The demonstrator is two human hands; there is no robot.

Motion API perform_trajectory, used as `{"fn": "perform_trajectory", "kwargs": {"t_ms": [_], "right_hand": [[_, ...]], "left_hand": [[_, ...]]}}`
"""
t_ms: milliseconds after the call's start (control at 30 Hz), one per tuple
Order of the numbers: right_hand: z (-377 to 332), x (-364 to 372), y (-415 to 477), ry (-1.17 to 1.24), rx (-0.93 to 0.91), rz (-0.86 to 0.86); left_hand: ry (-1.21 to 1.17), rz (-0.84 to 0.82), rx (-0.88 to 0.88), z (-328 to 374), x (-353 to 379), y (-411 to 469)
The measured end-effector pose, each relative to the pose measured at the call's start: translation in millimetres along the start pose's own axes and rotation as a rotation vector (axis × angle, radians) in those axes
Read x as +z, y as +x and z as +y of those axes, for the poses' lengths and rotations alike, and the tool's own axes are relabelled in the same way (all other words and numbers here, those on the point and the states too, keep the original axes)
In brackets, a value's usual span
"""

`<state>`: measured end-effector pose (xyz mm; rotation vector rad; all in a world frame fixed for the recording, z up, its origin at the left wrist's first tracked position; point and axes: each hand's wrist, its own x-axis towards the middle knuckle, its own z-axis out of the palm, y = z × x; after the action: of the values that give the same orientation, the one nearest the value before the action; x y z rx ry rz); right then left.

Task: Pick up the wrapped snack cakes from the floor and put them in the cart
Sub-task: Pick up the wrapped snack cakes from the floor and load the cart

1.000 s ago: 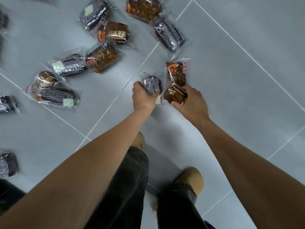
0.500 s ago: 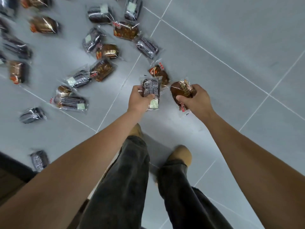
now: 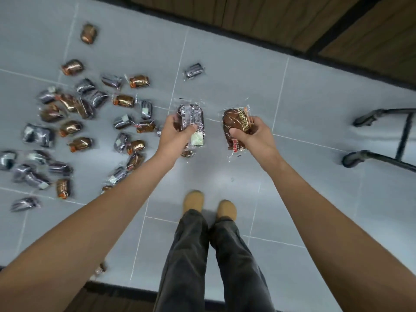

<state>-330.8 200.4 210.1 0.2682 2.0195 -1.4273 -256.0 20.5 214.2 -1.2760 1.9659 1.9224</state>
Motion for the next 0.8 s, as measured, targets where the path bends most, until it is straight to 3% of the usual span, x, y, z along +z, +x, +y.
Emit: {"fn": "perform_trajectory", "kwargs": {"t_ms": [367, 800], "right_hand": [[-106, -119, -139, 0.241, -0.078, 0.342], [-107, -253, -279, 0.454, -0.144, 0.746]], "left_hand": [[0.084, -0.327, 0.191, 163, 66, -122], [0.311, -0.713, 0.23, 227, 197, -250]]}}
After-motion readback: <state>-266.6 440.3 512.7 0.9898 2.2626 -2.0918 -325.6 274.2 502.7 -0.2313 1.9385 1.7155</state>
